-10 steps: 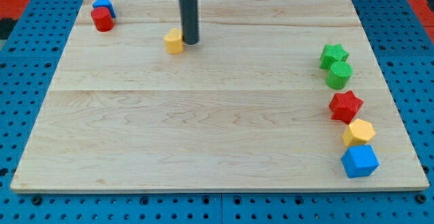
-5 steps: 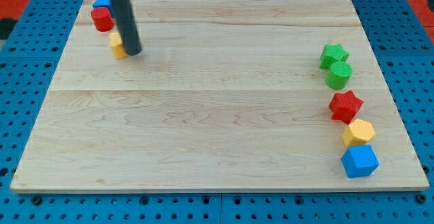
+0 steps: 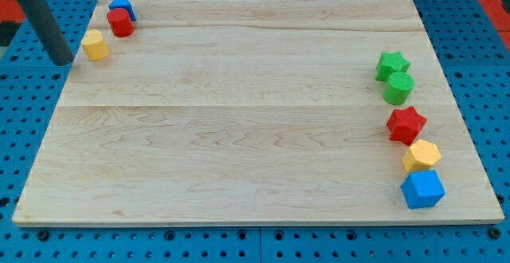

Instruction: Slide the yellow heart closer to the red circle

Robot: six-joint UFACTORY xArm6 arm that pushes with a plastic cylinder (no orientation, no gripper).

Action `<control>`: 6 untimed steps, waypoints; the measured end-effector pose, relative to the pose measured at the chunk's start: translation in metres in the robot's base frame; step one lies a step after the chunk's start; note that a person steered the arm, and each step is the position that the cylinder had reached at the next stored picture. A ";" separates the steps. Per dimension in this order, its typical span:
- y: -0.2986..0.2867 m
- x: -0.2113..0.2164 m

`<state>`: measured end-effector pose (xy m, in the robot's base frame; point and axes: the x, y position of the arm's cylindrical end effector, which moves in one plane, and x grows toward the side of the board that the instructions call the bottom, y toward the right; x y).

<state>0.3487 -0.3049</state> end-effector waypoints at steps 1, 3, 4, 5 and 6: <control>0.021 0.006; 0.024 -0.031; 0.024 -0.033; 0.028 -0.033; 0.044 -0.033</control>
<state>0.3160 -0.2612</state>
